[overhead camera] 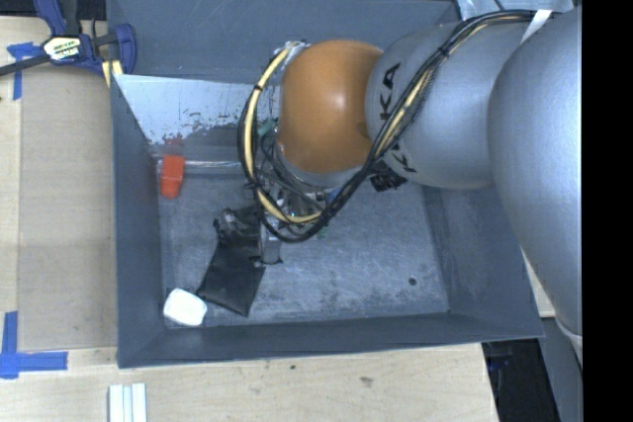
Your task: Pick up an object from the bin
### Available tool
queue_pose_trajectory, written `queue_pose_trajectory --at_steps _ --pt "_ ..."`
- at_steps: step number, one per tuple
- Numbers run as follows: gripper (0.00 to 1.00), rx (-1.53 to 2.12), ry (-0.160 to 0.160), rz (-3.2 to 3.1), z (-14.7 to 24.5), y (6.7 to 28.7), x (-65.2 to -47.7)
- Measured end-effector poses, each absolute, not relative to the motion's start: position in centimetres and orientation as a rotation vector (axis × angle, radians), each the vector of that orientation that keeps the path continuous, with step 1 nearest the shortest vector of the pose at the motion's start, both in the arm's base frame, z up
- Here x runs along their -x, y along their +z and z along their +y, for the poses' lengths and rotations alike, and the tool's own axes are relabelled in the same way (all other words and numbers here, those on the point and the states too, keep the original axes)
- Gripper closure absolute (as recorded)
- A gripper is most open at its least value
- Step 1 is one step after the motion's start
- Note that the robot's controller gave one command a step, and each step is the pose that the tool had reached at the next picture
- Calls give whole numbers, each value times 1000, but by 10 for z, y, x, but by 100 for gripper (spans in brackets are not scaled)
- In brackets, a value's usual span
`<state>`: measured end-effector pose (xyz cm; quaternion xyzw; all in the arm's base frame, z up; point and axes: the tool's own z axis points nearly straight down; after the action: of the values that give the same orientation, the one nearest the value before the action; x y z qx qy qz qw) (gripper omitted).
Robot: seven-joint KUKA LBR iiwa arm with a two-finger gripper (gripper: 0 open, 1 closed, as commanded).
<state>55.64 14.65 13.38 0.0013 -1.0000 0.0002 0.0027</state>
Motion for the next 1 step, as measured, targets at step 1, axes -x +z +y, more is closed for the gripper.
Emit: queue_pose_trajectory --at_steps 1 --pt "0 -232 0 -3130 137 68 -584"
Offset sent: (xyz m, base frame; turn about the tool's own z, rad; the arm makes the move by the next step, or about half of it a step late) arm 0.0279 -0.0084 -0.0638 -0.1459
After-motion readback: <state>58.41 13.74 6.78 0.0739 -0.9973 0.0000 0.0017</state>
